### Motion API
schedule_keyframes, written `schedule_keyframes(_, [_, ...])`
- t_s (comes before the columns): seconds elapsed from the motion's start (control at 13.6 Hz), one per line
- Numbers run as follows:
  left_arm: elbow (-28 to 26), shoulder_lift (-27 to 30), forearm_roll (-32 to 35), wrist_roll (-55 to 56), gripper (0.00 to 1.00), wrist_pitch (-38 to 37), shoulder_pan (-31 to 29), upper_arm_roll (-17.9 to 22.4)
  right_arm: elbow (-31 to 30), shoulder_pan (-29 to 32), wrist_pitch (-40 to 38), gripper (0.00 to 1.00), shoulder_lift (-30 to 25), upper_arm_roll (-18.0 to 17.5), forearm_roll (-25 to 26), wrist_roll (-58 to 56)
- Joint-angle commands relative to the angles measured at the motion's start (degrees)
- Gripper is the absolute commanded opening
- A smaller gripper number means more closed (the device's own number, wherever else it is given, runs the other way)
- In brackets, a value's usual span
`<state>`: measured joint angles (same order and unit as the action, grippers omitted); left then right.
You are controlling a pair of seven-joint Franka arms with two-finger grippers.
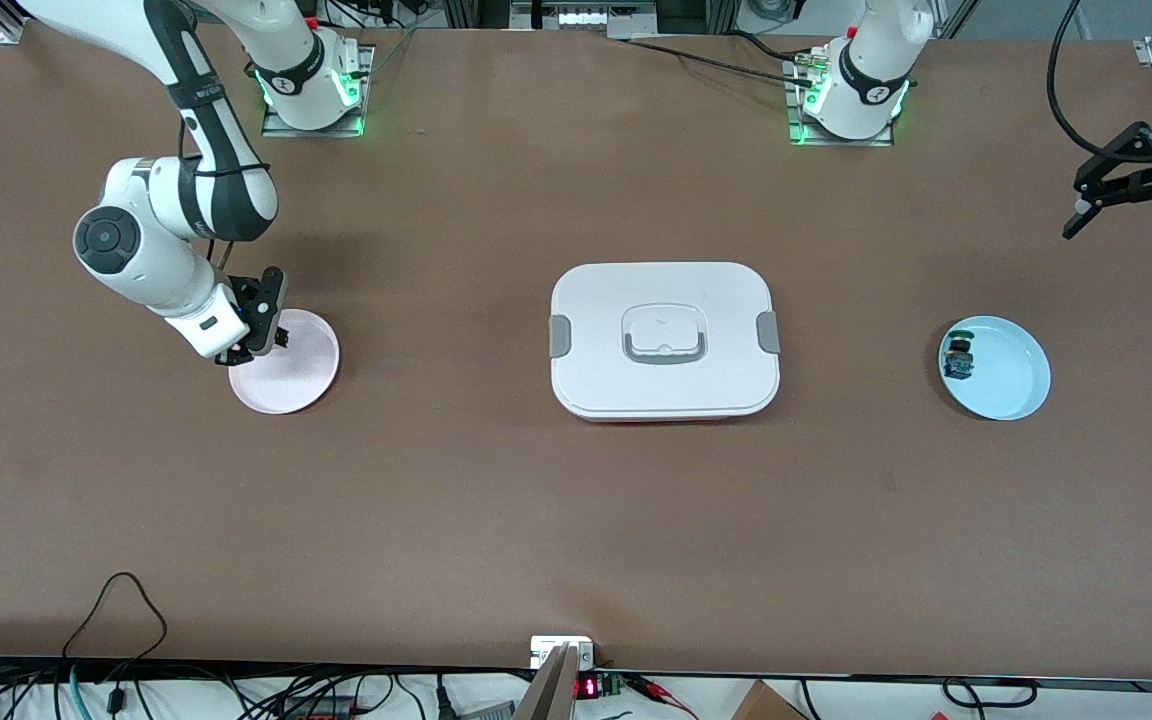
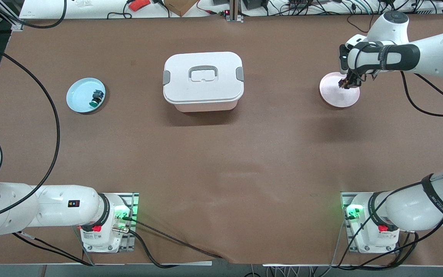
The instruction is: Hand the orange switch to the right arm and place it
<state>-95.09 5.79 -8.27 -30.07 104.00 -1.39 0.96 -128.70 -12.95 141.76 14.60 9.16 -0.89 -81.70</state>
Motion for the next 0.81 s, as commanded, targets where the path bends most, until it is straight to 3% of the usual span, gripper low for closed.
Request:
schedule_keyframes(0.0, [1.0, -0.9, 4.6, 9.0, 1.00, -1.6, 1.0, -0.4, -0.2, -0.1, 4.4, 0.03, 2.4, 0.2, 0.9, -2.7])
schedule_keyframes(0.29, [1.1, -0.8, 10.3, 20.3, 1.00, -7.0, 0.9, -3.7, -1.7, -0.1, 9.7, 0.08, 4.6, 0.2, 0.9, -2.8])
schedule_keyframes(0.59, [1.1, -0.8, 8.1, 21.5, 1.00, -8.2, 0.5, -2.8, -4.0, -0.4, 12.9, 0.08, 5.4, 0.2, 0.9, -2.8])
schedule_keyframes(0.66, [1.1, -1.1, 7.2, 21.0, 1.00, -9.0, 0.5, -2.9, -4.4, -0.6, 13.4, 0.13, 5.4, 0.1, 0.9, -2.8])
schedule_keyframes(0.74, [1.7, -2.4, 7.8, 21.2, 1.00, -9.0, 0.7, -3.5, -4.5, -0.5, 13.6, 0.59, 5.3, 0.2, 0.8, -2.7])
